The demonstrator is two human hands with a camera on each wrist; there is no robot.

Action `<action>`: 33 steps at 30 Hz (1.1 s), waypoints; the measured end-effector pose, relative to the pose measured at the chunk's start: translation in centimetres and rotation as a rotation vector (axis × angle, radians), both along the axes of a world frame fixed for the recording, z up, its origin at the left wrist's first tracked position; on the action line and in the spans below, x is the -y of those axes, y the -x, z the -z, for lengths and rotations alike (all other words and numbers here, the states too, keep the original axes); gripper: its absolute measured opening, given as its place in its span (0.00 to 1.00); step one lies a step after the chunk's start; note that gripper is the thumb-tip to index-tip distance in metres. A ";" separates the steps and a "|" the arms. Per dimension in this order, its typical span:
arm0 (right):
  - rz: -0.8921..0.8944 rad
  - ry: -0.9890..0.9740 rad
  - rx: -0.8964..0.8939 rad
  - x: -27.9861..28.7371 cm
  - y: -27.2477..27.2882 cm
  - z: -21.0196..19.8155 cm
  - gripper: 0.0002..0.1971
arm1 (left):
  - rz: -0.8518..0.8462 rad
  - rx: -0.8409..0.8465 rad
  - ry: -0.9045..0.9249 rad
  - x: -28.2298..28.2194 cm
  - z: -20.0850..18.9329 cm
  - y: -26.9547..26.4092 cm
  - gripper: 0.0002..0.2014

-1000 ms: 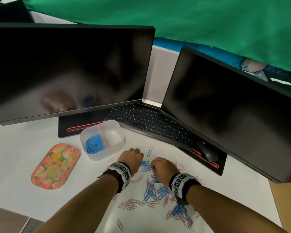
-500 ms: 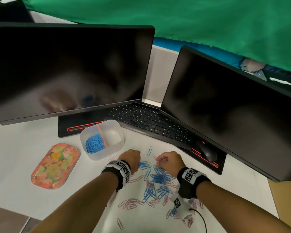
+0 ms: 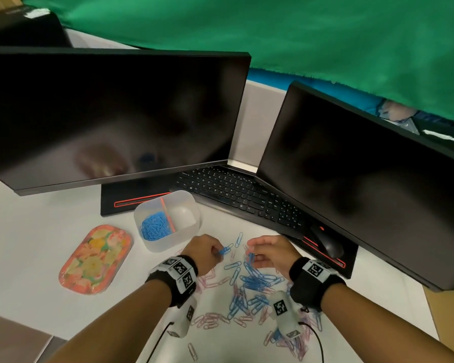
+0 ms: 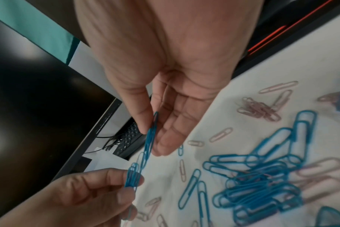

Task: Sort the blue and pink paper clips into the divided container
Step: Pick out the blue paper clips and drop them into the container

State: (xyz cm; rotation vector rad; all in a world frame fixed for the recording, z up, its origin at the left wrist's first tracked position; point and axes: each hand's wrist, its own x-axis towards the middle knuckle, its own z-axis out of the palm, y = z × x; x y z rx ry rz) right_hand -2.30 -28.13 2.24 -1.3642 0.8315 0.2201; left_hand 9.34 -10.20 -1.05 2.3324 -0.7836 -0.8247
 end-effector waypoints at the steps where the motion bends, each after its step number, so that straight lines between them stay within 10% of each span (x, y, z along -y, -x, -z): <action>1: -0.011 -0.004 0.010 -0.3 -0.3 -0.3 0.07 | -0.040 -0.031 0.041 -0.5 -0.4 -0.1 0.10; 22: -0.278 0.226 0.131 -12.1 -15.0 -5.0 0.08 | -0.760 -0.021 0.116 -11.4 -5.1 -6.8 0.07; 33: -0.343 0.501 0.185 -12.7 -16.5 -4.0 0.09 | -0.710 0.101 0.251 -12.7 -4.9 -4.0 0.05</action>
